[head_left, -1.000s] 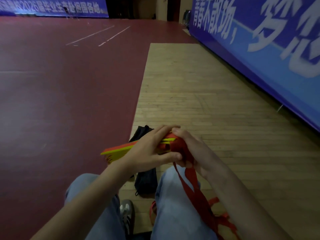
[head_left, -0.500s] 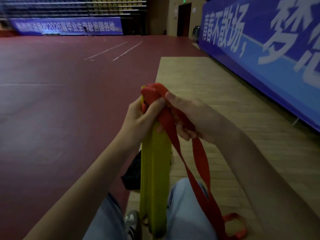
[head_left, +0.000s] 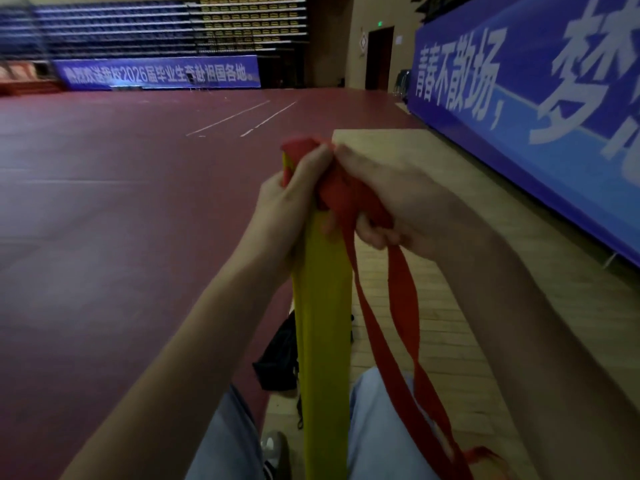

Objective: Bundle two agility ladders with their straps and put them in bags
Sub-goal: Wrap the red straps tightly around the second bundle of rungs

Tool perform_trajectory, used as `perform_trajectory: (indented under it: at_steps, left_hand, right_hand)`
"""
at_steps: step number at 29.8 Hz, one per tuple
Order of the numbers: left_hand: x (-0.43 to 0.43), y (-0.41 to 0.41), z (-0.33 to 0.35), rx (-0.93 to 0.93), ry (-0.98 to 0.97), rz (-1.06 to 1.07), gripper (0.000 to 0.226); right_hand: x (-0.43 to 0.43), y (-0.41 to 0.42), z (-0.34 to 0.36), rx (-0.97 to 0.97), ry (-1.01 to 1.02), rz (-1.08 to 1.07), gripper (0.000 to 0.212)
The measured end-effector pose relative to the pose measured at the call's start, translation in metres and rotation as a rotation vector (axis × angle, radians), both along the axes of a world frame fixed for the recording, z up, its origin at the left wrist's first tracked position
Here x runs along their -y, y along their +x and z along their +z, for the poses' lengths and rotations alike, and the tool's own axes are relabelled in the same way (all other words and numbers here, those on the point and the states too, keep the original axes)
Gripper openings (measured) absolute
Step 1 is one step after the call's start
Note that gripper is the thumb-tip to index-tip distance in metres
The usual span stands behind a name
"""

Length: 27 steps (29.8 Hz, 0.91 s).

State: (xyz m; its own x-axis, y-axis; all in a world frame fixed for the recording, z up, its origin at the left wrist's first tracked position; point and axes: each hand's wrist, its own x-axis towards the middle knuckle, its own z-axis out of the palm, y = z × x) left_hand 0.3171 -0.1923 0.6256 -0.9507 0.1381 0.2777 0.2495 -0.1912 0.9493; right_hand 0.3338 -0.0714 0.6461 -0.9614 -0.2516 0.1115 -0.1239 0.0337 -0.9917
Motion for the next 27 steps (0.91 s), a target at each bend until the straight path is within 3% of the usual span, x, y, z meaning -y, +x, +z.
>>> perform_trajectory:
  at_steps: [4,10,11,15,20,23,25,27]
  left_hand:
    - [0.001,0.01,-0.024,0.105,-0.036,-0.005,0.037]
    - [0.012,0.013,-0.032,0.022,-0.029,-0.273,0.096]
    - [0.015,0.012,-0.034,0.022,-0.005,-0.314,0.094]
    - [0.019,0.013,-0.032,-0.056,0.026,-0.444,0.05]
    - [0.011,0.015,-0.029,-0.045,0.002,-0.43,0.041]
    - [0.004,0.017,-0.026,-0.087,-0.025,-0.379,0.016]
    - [0.003,0.017,-0.027,-0.134,-0.039,-0.346,0.018]
    - [0.005,0.017,-0.031,-0.146,-0.021,-0.283,0.036]
  right_hand:
    - [0.003,0.006,-0.025,0.006,0.055,0.028,0.037]
    - [0.006,0.02,-0.03,-0.045,-0.03,-0.03,0.042]
    - [0.008,0.022,-0.032,-0.043,-0.043,-0.036,0.041]
    - [0.004,0.028,-0.021,-0.13,0.094,-0.068,0.034]
    - [-0.004,0.044,-0.013,-0.239,0.2,-0.241,0.026]
    - [-0.007,0.044,-0.011,-0.177,0.183,-0.281,0.025]
    - [-0.01,0.042,-0.01,-0.118,0.179,-0.289,0.028]
    - [-0.012,0.042,-0.012,-0.085,0.196,-0.237,0.03]
